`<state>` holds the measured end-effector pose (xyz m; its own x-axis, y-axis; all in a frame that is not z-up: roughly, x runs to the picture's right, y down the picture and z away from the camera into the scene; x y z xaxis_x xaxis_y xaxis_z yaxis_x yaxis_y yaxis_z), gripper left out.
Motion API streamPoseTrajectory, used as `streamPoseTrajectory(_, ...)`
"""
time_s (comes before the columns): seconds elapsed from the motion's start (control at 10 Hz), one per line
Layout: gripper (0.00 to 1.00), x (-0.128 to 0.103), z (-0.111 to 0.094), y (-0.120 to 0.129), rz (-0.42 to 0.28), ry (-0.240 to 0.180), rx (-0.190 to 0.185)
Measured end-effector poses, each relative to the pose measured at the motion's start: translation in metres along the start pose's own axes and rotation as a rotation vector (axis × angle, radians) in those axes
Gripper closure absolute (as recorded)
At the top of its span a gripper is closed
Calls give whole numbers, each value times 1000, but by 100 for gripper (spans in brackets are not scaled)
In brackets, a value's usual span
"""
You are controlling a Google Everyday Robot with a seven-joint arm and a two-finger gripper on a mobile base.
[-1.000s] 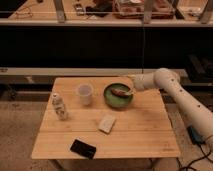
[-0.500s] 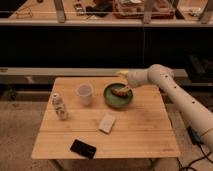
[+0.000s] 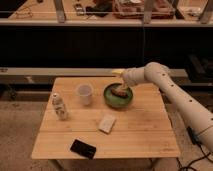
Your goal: Place the ceramic cup in the ceramic bowl
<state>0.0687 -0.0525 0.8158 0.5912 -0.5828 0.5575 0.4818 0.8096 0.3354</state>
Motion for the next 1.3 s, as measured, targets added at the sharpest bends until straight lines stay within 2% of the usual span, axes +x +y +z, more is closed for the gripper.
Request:
streamPoseTrajectory(0.2, 38, -14, 20, -5, -145, -41, -30)
streamPoseTrajectory(0.3, 38, -21, 28, -13, -220, -63, -26)
streamPoseTrajectory(0.6, 38, -57, 45, -63, -500, -169, 47)
streamPoseTrajectory(0.7, 38, -70, 49, -75, -595, -204, 62)
streamPoseTrajectory(0.8, 38, -80, 55, -79, -688, -238, 54)
streamPoseTrajectory(1.0, 38, -90, 72, -67, -788, -289, -5)
streamPoseTrajectory(1.1, 38, -90, 83, -52, -822, -317, -60)
streamPoseTrajectory(1.3, 38, -83, 94, -38, -829, -328, -130)
